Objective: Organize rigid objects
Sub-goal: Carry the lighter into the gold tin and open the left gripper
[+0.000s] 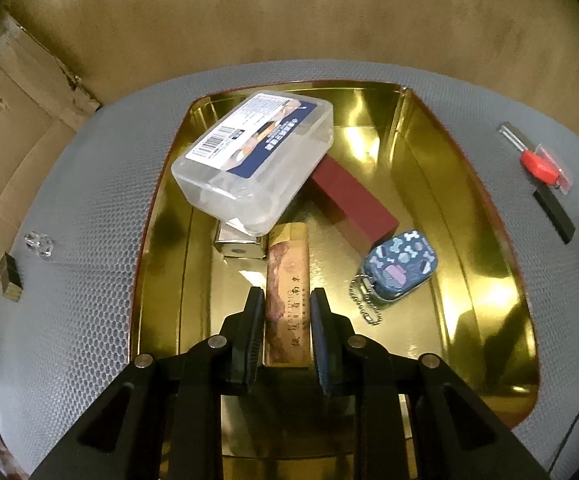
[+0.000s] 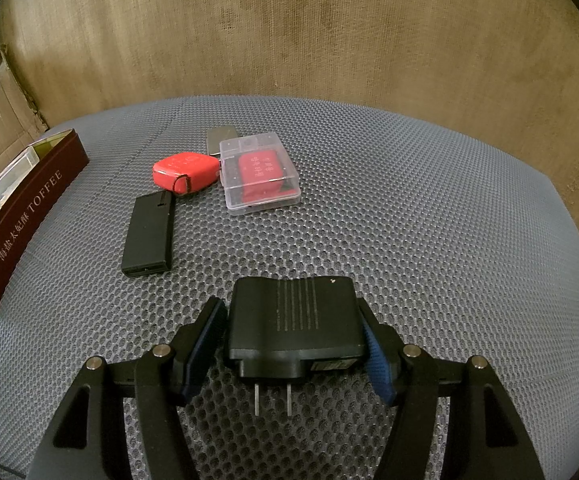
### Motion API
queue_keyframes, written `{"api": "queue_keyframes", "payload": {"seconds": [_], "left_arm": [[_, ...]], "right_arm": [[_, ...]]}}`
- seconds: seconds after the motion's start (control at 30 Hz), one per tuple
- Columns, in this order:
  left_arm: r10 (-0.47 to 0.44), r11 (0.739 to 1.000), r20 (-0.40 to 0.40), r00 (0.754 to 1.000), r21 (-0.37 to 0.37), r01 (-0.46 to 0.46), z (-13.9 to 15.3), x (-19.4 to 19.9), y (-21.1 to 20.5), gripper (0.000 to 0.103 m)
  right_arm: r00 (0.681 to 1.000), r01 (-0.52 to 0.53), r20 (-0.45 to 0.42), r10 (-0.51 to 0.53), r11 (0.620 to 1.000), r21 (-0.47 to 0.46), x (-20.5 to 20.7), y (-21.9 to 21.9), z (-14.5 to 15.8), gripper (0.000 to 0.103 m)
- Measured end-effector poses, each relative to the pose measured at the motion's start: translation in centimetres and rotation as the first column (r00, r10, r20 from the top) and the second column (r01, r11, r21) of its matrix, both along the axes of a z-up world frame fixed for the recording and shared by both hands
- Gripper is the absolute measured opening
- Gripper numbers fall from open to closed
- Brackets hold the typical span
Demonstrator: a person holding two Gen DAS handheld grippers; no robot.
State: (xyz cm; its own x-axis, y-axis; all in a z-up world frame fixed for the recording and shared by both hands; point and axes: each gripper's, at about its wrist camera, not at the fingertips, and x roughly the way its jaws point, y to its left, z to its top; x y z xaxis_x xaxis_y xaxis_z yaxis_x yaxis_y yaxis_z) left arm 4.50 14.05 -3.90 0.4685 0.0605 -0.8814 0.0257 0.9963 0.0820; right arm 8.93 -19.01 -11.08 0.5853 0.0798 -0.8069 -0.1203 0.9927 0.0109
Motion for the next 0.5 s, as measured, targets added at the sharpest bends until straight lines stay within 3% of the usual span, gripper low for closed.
{"api": "queue_keyframes", "payload": {"seconds": [0.17, 0.5], "left_arm": [[0.019, 1.0, 0.008, 1.0, -0.014, -0.019, 0.5, 0.1, 0.3, 0.027], [-0.013, 1.0, 0.048, 0.999, 0.0, 0.013, 2.4, -0.1, 0.2, 0.057]], "right_arm": [[1.0, -0.001, 0.0, 0.001, 1.0, -0.001, -0.1, -0.1, 0.0, 0.066], [1.0, 0.003, 0.0, -0.003, 1.0, -0.007, -0.1, 0.3, 0.1, 0.066]]}}
